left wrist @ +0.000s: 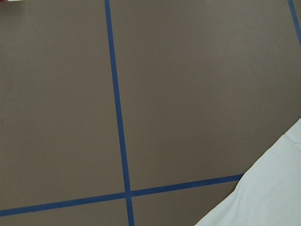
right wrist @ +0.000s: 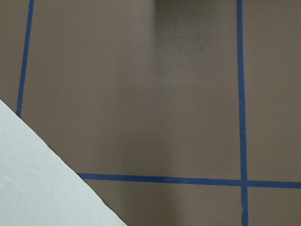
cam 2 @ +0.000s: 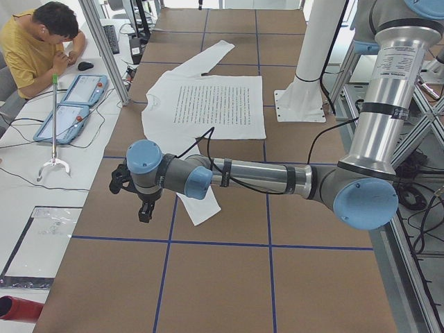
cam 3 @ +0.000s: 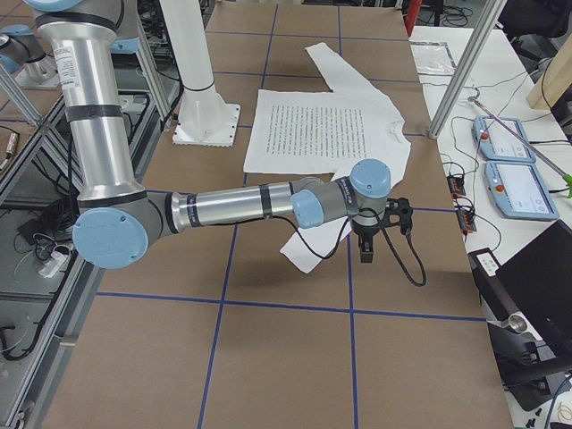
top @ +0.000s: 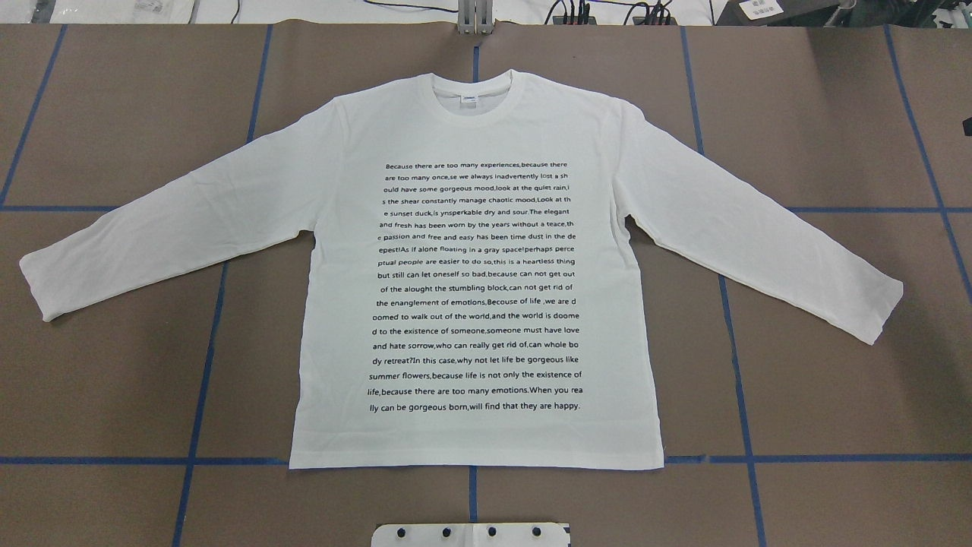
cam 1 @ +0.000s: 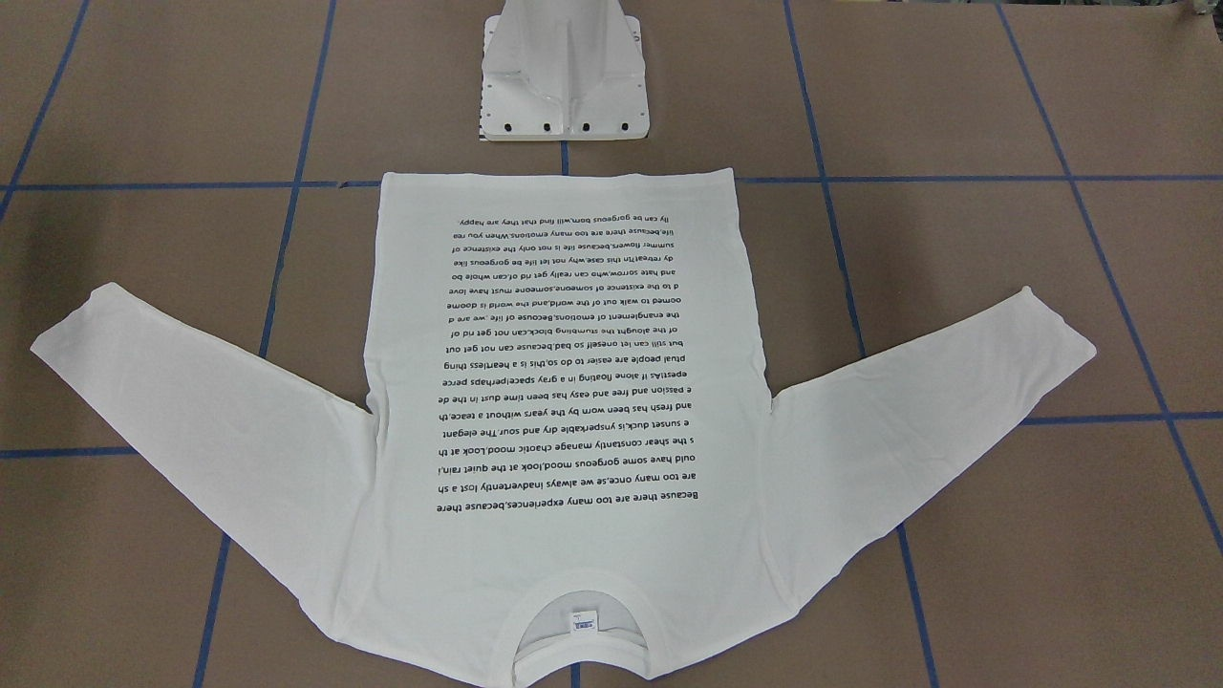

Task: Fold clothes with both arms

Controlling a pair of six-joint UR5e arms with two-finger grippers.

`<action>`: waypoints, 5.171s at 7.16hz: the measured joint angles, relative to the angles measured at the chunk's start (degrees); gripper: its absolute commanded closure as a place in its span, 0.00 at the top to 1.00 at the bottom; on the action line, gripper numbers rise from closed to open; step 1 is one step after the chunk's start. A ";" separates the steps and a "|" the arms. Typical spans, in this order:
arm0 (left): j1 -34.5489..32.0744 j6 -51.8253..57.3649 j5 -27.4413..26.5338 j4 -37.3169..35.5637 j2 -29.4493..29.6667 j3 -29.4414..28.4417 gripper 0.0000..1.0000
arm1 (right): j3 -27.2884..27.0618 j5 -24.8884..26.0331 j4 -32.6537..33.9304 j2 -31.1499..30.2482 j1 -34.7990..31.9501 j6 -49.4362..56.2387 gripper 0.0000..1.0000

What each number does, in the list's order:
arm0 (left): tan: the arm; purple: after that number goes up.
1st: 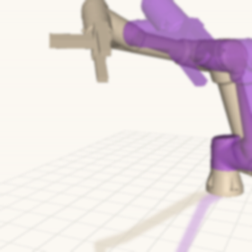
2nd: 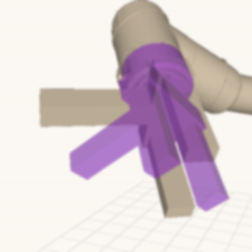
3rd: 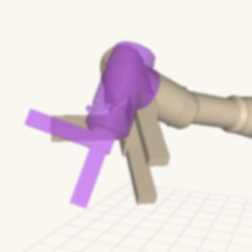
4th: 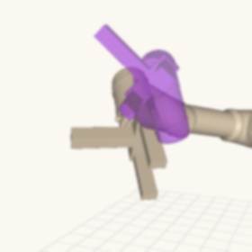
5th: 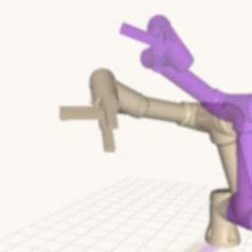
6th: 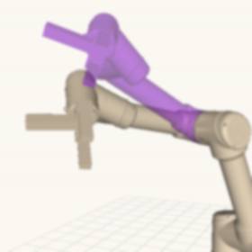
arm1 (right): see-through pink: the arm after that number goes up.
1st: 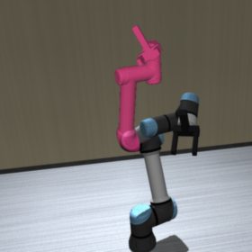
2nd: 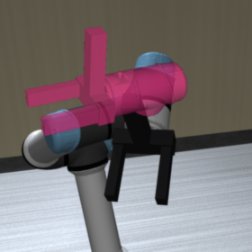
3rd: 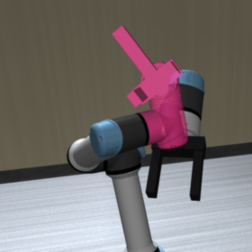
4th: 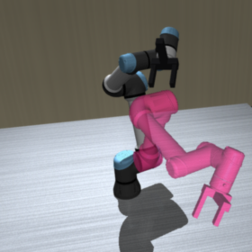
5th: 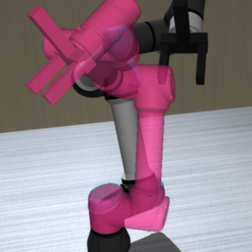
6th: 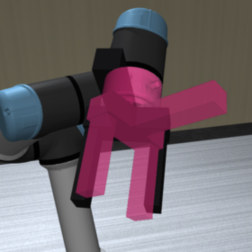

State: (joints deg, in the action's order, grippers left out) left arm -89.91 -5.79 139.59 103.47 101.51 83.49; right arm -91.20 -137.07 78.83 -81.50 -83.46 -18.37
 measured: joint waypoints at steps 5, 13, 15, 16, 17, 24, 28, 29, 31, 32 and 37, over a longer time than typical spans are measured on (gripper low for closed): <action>1.87 -0.19 -1.79 8.59 -2.40 0.75 1.00 | 0.75 0.50 -1.30 -0.52 3.11 -0.57 1.00; 7.31 -7.85 -0.31 29.55 -2.78 -6.10 0.99 | 1.91 -4.17 -7.55 -3.24 13.46 -15.26 0.92; 7.37 -11.80 1.10 30.09 -2.43 -5.89 0.99 | 4.94 -3.35 -19.07 -6.99 16.09 -24.66 0.86; 7.38 -12.28 1.45 30.24 -2.40 -5.81 0.99 | 7.20 -2.85 -24.18 -8.05 17.18 -28.95 0.83; 7.38 -12.40 1.56 30.31 -2.29 -5.80 0.99 | 8.88 -2.42 -27.26 -8.80 17.75 -30.98 0.82; 7.38 -12.57 1.67 30.35 -1.61 -5.72 0.99 | 10.25 -1.57 -29.68 -12.52 18.29 -32.22 0.56; 7.38 -12.02 1.74 30.39 -1.67 -5.74 0.99 | 10.72 -0.19 -29.52 -11.94 19.01 -32.25 0.39; 7.37 -11.98 1.74 30.39 -1.67 -5.72 0.99 | 10.78 0.50 -29.54 -11.88 19.14 -32.25 0.00; 7.35 -11.97 1.74 30.39 -1.67 -5.71 1.00 | 10.88 0.98 -29.60 -11.88 19.20 -32.25 0.00; 7.36 -11.97 1.74 30.39 -1.67 -5.70 0.99 | 10.68 0.87 -29.62 -12.02 19.16 -32.27 0.00; 7.38 -11.98 1.74 31.12 -1.67 -5.62 0.99 | 1.34 -1.69 -28.84 -6.16 19.51 -48.92 0.00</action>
State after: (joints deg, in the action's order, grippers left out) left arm -82.53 -17.77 141.33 134.59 99.84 77.87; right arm -89.86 -138.76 49.99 -87.67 -63.95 -67.29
